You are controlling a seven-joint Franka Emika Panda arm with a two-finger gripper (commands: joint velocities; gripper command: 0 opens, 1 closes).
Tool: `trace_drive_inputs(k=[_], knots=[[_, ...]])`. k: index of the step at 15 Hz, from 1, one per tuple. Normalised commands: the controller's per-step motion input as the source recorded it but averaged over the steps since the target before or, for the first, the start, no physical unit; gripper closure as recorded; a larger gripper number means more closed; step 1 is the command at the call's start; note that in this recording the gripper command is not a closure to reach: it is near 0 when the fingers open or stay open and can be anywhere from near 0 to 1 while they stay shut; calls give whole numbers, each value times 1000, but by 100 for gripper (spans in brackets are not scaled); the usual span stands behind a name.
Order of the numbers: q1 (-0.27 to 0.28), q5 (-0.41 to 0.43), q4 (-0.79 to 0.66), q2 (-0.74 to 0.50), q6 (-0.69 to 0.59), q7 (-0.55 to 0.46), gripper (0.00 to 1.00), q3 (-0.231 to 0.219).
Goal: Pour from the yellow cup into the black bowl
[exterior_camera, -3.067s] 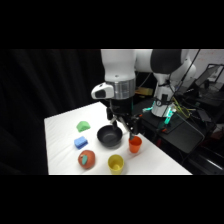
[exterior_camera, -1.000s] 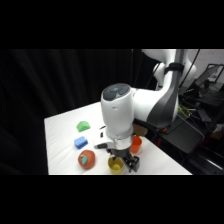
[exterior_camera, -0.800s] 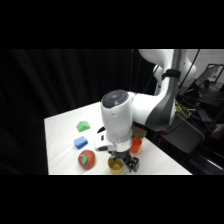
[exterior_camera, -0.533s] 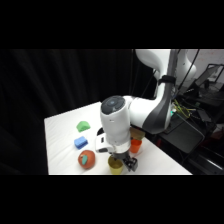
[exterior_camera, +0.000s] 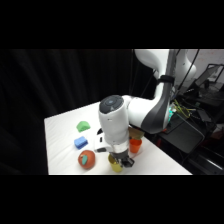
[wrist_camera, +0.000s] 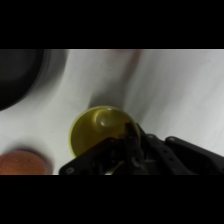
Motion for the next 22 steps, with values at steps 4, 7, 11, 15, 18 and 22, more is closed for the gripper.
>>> trace_drive_inputs(k=[4,7,11,15,18,22], knots=[[-38,15,13,-141,-109,-140,20,34],[-70,56,-40,-379,-298,-49,20,-4],[-191,234,-81,-527,-407,-164,20,34],[-358,634,-128,-474,-396,-636,20,97],[-379,816,-176,-340,-390,-921,20,6],[-235,667,-169,-179,-441,-744,20,-106]])
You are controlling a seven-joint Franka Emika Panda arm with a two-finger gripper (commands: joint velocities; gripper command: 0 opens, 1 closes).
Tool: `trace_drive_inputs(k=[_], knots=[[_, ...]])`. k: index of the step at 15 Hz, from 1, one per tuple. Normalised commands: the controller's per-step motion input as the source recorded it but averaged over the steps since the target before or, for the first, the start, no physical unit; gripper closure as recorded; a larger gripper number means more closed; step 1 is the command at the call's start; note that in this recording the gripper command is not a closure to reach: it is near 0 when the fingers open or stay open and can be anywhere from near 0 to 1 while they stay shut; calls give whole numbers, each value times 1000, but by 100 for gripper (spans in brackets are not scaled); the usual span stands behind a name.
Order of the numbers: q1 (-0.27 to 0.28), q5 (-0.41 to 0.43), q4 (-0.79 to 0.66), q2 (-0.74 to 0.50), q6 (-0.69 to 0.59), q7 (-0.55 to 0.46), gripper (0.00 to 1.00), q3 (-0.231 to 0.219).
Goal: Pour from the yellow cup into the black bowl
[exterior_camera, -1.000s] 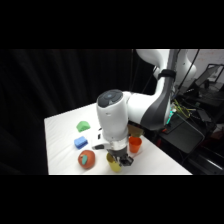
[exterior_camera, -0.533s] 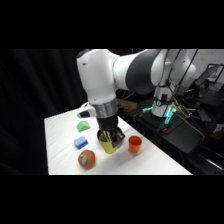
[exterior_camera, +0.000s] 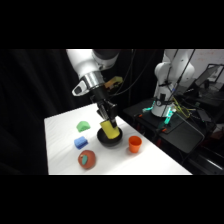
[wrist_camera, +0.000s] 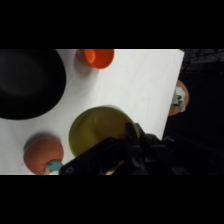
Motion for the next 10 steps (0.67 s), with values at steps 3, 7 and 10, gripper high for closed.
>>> trace_drive_inputs(k=[3,7,10], knots=[[-151,489,-56,-11,-588,-624,20,-159],[-114,331,132,176,-630,-451,20,-169],[-82,234,286,340,-517,-304,20,-119]])
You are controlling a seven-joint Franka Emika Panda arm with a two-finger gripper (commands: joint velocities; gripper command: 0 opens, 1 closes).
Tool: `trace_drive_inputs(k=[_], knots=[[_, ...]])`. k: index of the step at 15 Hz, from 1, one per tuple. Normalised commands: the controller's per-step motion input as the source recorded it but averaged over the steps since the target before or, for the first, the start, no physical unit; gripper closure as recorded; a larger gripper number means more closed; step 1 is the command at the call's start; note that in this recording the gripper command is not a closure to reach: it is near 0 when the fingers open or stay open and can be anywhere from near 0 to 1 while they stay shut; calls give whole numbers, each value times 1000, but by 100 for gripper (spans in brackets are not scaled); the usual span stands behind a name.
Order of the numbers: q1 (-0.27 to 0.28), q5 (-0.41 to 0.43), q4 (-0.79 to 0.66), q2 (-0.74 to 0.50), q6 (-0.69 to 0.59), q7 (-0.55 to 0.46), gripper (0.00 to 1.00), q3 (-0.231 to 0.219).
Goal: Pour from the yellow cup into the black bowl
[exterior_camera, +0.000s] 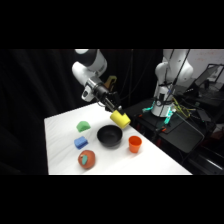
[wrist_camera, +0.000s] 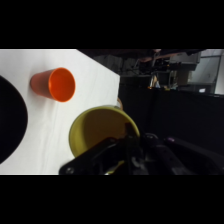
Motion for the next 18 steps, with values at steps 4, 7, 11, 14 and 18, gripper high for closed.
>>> trace_drive_inputs(k=[4,7,11,14,18], knots=[[-64,158,473,462,-475,-231,20,-42],[-59,108,560,469,-434,-135,20,12],[-47,86,441,281,-275,3,20,16],[26,15,187,-59,-4,113,20,-27],[229,-164,-224,-495,489,216,20,-81]])
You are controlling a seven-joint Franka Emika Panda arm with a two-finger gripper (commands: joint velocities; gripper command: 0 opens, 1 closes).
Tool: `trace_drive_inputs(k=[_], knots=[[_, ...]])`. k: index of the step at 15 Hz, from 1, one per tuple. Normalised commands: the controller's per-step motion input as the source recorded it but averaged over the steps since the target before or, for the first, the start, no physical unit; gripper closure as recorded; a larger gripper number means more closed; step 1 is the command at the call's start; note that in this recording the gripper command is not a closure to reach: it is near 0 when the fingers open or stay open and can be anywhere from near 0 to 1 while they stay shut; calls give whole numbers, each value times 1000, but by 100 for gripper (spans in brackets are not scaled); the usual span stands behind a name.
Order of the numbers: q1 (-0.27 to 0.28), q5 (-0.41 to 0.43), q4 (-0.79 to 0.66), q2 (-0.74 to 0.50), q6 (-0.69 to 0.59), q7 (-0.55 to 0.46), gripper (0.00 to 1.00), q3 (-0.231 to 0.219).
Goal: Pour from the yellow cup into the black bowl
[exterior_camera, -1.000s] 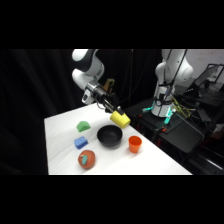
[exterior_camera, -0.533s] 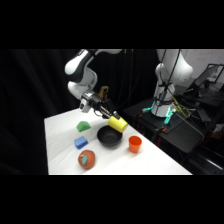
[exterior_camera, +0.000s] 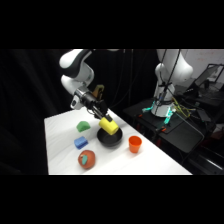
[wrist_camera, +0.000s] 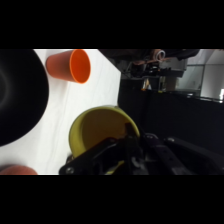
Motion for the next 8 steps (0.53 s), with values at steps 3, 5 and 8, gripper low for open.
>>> trace_drive_inputs(k=[3,5,8], knots=[[297,-250,-418,-582,650,304,20,-9],[286,-316,-419,-457,737,345,20,55],[244,-403,-367,-296,765,406,20,102]])
